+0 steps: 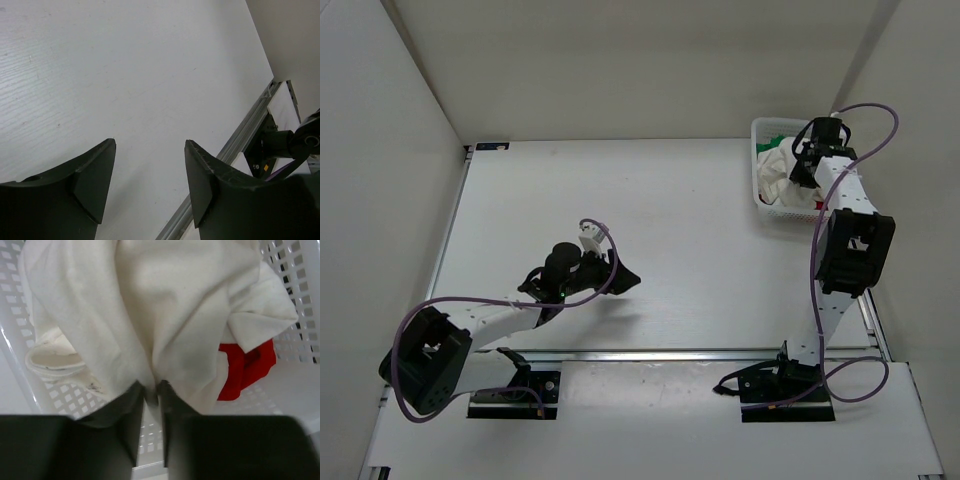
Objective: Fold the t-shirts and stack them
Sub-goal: Grab crumpled tshirt from bin with the left arm, then move the tshirt to the center of the board
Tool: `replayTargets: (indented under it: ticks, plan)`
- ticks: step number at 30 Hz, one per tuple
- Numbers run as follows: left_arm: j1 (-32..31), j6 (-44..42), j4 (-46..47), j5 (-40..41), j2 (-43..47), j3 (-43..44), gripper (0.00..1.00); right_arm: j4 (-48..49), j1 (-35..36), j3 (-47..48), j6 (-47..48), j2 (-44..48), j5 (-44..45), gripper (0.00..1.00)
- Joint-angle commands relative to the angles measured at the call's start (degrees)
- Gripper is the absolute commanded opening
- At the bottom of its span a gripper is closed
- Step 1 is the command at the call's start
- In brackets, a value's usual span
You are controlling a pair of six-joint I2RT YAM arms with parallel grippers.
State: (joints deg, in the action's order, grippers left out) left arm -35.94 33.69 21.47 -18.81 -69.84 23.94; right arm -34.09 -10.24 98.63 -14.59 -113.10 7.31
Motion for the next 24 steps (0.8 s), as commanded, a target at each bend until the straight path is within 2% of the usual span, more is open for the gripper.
replayTargets:
  ticks: [1, 3, 4, 5, 8, 10, 11, 12, 14, 18, 20, 22, 24]
  plan:
    - [1.0, 0.8, 1.3, -0.5, 0.1, -0.4, 0.69, 4.2, -1.7, -0.7, 0.2, 1.7, -3.4, 0.11]
    - [2.2, 1.5, 2.0, -1.4, 0.3, -1.0, 0.78, 3.6, -1.9, 0.2, -0.5, 1.7, -4.1, 0.00]
    - [1.9, 1.6, 1.4, -1.4, 0.1, -0.4, 0.91, 3.5, -1.5, 0.8, -1.0, 3.3, -4.2, 0.00]
    - [2.1, 1.6, 1.3, -1.5, 0.0, -0.2, 0.99, 3.8, -1.6, 0.7, -1.1, 4.7, -4.2, 0.00]
    - [2.9, 2.6, 2.5, -2.7, -0.4, -0.7, 0.99, 4.8, 0.1, 2.0, -0.5, 11.3, -4.3, 0.00]
    - [3.9, 3.6, 2.7, -2.8, 0.1, -0.6, 0.99, 3.2, 2.3, 6.4, -0.2, 14.4, -4.8, 0.00]
    - [3.8, 3.7, 2.9, -3.0, 0.5, -0.7, 0.90, 2.6, 3.6, 8.8, -0.3, 16.1, -5.6, 0.00]
    - [3.8, 3.9, 2.8, -2.3, 0.8, -0.7, 0.75, 1.1, 4.4, 9.9, -0.4, 17.8, -6.9, 0.00]
    - [4.2, 4.9, 1.6, -1.3, 2.2, -0.4, 0.62, -0.1, 8.2, 15.1, 0.3, 19.7, -9.4, 0.00]
    - [6.3, 5.1, -1.7, -0.7, 3.6, 0.8, 0.57, -0.7, 16.9, 23.1, 1.7, 23.3, -13.9, 0.00]
    - [8.2, 5.4, -2.9, -0.2, 5.2, 0.8, 0.58, -1.7, 22.7, 31.5, 2.2, 22.7, -16.8, 0.00]
    - [9.7, 5.9, -4.1, -0.3, 6.5, 0.8, 0.58, -1.3, 25.1, 35.9, 1.2, 22.7, -20.6, 0.00]
    - [11.5, 6.2, -5.2, -0.2, 7.7, 1.0, 0.60, 2.2, 24.9, 35.2, -1.7, 24.5, -27.7, 0.00]
